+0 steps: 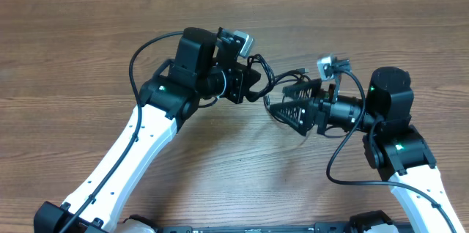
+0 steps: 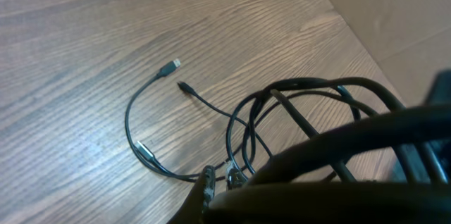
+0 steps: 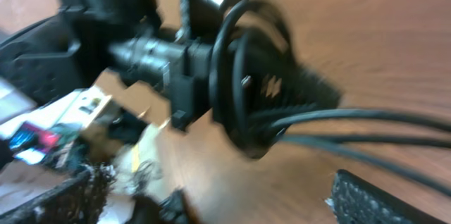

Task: Untangle cables

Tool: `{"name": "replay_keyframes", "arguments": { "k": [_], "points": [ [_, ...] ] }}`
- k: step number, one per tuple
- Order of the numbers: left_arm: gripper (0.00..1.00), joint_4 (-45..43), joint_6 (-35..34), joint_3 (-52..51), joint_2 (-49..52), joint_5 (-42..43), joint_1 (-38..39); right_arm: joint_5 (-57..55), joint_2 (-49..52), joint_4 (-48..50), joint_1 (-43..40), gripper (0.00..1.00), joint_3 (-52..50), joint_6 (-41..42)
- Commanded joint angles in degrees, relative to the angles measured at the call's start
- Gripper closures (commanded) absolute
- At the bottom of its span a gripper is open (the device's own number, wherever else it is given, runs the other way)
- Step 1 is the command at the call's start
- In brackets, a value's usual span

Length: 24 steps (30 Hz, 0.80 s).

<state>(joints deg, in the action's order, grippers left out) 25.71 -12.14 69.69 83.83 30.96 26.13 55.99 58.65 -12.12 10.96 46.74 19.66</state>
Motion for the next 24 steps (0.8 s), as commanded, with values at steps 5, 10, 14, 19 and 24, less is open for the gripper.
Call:
{"name": "replay_keyframes", "arguments": {
  "k": [5, 10, 14, 19, 24],
  "points": [
    [0.96, -0.2, -3.2, 0.9, -0.1, -0.2, 2.5, -5.3, -0.7, 3.2, 0.2, 0.00, 0.3, -6.1],
    [0.96, 0.0, -3.1, 0.9, -0.1, -0.5, 2.6, -0.5, -0.7, 5.7, 0.2, 0.02, 0.3, -10.1],
    [0.96, 0.0, -3.1, 0.9, -0.1, -0.5, 2.6, 1.7, -0.7, 5.9, 0.2, 0.06, 0.3, -10.8],
    [0.96, -0.1, -5.3, 0.9, -0.1, -0.5, 2.6, 4.8, -0.7, 5.8, 0.2, 0.19, 0.3, -10.8],
    [0.96, -0.2, -5.9, 0.9, -0.1, -0.9, 4.9, 6.5, -0.7, 6.2, 0.2, 0.22, 0.3, -11.3]
  ]
}}
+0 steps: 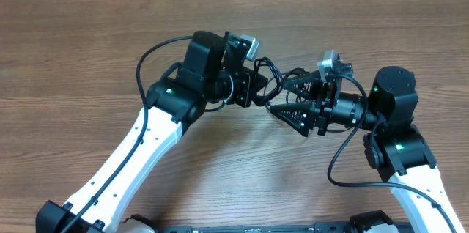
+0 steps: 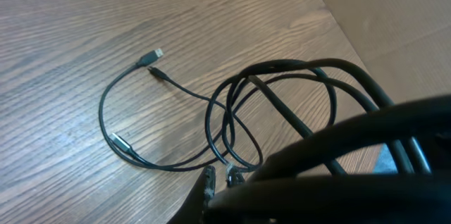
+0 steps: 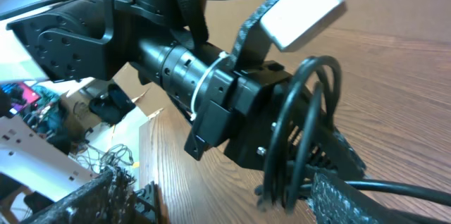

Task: Untangle cables

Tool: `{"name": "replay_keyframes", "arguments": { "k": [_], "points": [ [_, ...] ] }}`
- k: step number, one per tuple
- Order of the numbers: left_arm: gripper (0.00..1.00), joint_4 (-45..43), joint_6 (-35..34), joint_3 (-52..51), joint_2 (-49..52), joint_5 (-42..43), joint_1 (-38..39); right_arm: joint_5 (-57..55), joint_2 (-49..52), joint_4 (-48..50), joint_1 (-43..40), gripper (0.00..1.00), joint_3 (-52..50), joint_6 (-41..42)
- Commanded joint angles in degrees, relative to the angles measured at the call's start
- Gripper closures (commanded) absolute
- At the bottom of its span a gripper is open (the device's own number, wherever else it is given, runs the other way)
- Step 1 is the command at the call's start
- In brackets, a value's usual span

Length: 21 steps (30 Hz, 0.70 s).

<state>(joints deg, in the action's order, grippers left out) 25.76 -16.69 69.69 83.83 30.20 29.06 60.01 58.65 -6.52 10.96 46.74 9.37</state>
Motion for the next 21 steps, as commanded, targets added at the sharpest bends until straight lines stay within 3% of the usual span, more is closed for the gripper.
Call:
{"name": "replay_keyframes", "arguments": {
  "k": [1, 4, 6, 7, 9, 10, 21],
  "points": [
    [0.96, -0.3, -1.4, 0.9, -0.1, -0.7, 2.5, 3.4, -0.7, 0.9, 0.2, 0.22, 0.3, -0.9],
    [0.96, -0.4, -1.4, 0.9, -0.1, -3.1, 3.9, 5.7, -0.7, 1.6, 0.2, 0.25, 0.3, -1.0],
    [0.96, -0.6, -2.2, 0.9, -0.1, -3.4, 4.1, 6.7, -0.7, 1.5, 0.2, 0.34, 0.3, -0.9],
    [0.96, -0.7, -2.7, 0.9, -0.1, -3.4, 4.1, 7.1, -0.7, 1.5, 0.2, 0.44, 0.3, -0.9],
    [0.96, -1.0, -3.1, 0.9, -0.1, -3.4, 4.1, 7.2, -0.7, 0.8, 0.2, 0.86, 0.3, -0.9],
    [0.96, -1.2, -3.1, 0.9, -0.1, -3.4, 4.0, 7.2, -0.7, 0.3, 0.2, 0.95, 0.3, -0.9],
    [0.96, -2.5, -3.0, 0.9, -0.1, -3.8, 3.9, 10.8, -0.7, -3.4, 0.2, 0.96, 0.3, 0.9]
  ]
}}
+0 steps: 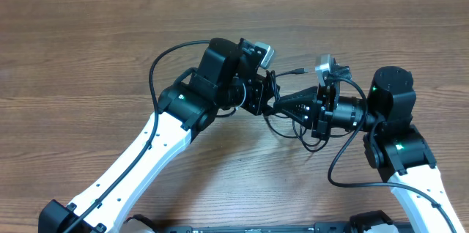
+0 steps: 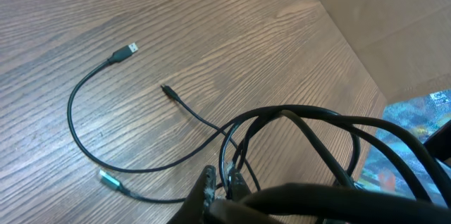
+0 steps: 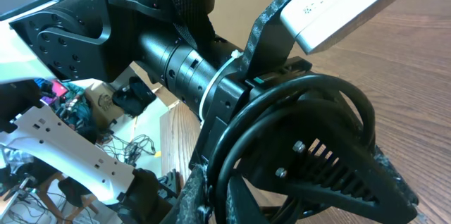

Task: Untangle cables

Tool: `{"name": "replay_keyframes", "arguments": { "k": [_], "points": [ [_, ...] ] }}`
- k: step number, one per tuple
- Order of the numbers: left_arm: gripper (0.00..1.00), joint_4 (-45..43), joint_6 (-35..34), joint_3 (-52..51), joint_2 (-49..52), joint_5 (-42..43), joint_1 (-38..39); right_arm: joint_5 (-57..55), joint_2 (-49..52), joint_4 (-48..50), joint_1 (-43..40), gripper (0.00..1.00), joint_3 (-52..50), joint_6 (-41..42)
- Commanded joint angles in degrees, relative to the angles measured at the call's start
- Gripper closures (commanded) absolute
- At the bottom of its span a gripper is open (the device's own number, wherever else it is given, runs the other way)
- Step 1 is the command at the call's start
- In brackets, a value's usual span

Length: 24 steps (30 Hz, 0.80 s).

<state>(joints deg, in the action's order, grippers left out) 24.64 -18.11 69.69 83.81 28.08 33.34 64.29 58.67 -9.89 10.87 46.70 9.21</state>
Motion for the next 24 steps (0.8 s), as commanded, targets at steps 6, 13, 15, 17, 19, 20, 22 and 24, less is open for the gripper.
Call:
{"name": "replay_keyframes", "arguments": {
  "k": [6, 13, 15, 17, 19, 20, 22, 24],
  "points": [
    [0.96, -1.8, -1.7, 0.9, -0.1, -5.2, -0.4, 21.2, -0.7, 2.9, 0.3, 0.96, 0.3, 1.0],
    [0.96, -2.2, -6.1, 0.9, -0.1, -11.4, -0.4, 24.7, -0.7, 3.6, 0.3, 0.96, 0.3, 2.1],
    [0.96, -2.2, -7.9, 1.0, -0.1, -11.6, -0.4, 19.8, -0.7, 3.3, 0.3, 0.96, 0.3, 4.2],
    [0.96, -2.2, -8.3, 1.0, -0.3, -11.6, -0.4, 12.2, -0.7, 2.8, 0.3, 0.81, 0.3, 7.9],
    [0.96, -2.0, -8.3, 1.0, -0.7, -11.6, -0.4, 2.8, -0.7, 0.9, 0.3, 0.59, 0.3, 11.7],
    [0.96, -1.7, -8.3, 1.0, -0.9, -11.8, -0.4, -1.8, -0.7, -0.2, 0.3, 0.56, 0.3, 13.1],
    [0.96, -1.3, -8.5, 1.0, -1.6, -12.3, -0.4, -9.5, -0.7, -2.2, 0.3, 0.34, 0.3, 15.0],
    [0.96, -0.9, -8.5, 1.0, -2.4, -13.3, -0.4, -14.4, -0.7, -3.4, 0.3, 0.20, 0.3, 15.1]
  ]
}}
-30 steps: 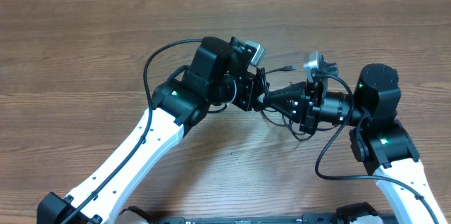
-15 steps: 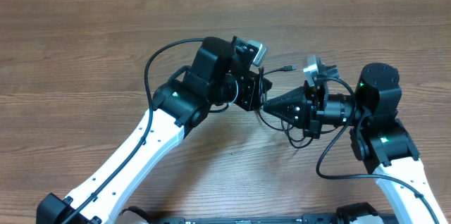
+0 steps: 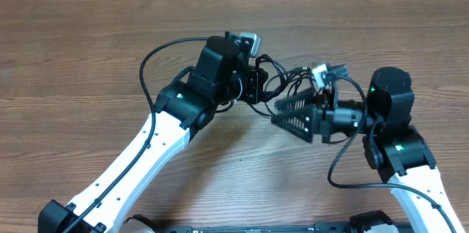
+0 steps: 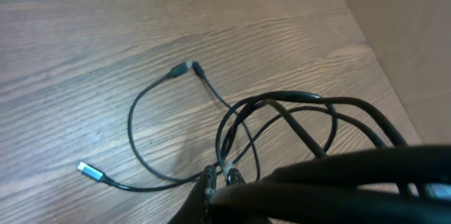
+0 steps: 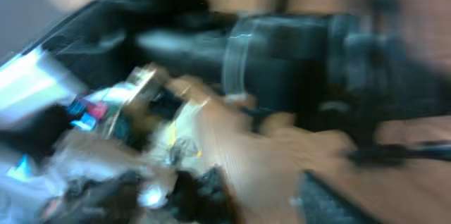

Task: Untangle cables

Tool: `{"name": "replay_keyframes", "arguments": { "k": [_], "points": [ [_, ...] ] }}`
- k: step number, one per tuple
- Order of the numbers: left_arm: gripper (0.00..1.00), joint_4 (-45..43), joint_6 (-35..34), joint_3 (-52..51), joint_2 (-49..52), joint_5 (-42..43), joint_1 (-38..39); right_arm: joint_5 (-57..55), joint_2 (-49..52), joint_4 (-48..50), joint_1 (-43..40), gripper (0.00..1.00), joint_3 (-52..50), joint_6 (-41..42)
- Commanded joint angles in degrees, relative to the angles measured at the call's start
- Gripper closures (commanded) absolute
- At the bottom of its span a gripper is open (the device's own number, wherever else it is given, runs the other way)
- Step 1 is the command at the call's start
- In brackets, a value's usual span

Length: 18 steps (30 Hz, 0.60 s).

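A tangle of black cables (image 3: 283, 80) hangs between the two arms over the wooden table (image 3: 80, 35). My left gripper (image 3: 259, 91) is shut on it. In the left wrist view the fingertips (image 4: 210, 178) pinch a strand, thick loops (image 4: 303, 108) hang in front, and a thin cable (image 4: 137, 136) with a silver plug (image 4: 88, 171) trails on the wood. My right gripper (image 3: 290, 120) stands open just right of and below the bundle, with nothing between its fingers. The right wrist view is motion-blurred; its fingers (image 5: 211, 192) stand wide apart.
My left arm's own black cord (image 3: 157, 50) arcs over the table at the left, and the right arm's cord (image 3: 338, 161) loops beside its forearm. A cardboard-coloured surface (image 4: 416, 27) lies beyond the table's edge in the left wrist view.
My right gripper has drawn back from the left gripper and now stands open, clear of the loops. The left gripper has shifted slightly left with the bundle; the thin cable's ends lie differently.
My left gripper has held the cable bundle shut at every moment. The right gripper stood open beside it, then closer, then pressed right up to the loops at the left gripper. Now it is back and open, and the bundle still hangs from the left gripper.
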<state>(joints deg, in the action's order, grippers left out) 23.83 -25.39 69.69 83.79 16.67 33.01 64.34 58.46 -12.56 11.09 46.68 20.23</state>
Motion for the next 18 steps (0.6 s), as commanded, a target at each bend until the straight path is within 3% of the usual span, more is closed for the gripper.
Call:
{"name": "replay_keyframes", "arguments": {
  "k": [1, 4, 6, 16, 18],
  "points": [
    [0.96, 0.1, -1.2, 1.0, -2.8, -2.2, -0.1, -16.1, -0.5, -0.9, 0.1, 0.16, 0.3, 4.0],
    [0.96, 0.3, -1.2, 1.0, -4.0, -2.2, -0.1, -19.5, -0.5, -0.6, 0.1, 0.06, 0.3, 4.1],
    [0.96, 0.3, -1.2, 1.0, -4.6, -1.7, 0.0, -21.5, -0.5, -0.6, 0.1, 0.06, 0.3, 4.0],
    [0.96, 1.8, -1.2, 1.0, -4.9, 3.5, 0.6, -34.5, -0.5, 0.3, 0.1, 0.34, 0.3, 5.5],
    [0.96, 1.8, -1.2, 1.0, -4.9, 5.3, 0.9, -37.1, -0.5, 0.4, 0.1, 0.35, 0.3, 5.5]
  ]
}}
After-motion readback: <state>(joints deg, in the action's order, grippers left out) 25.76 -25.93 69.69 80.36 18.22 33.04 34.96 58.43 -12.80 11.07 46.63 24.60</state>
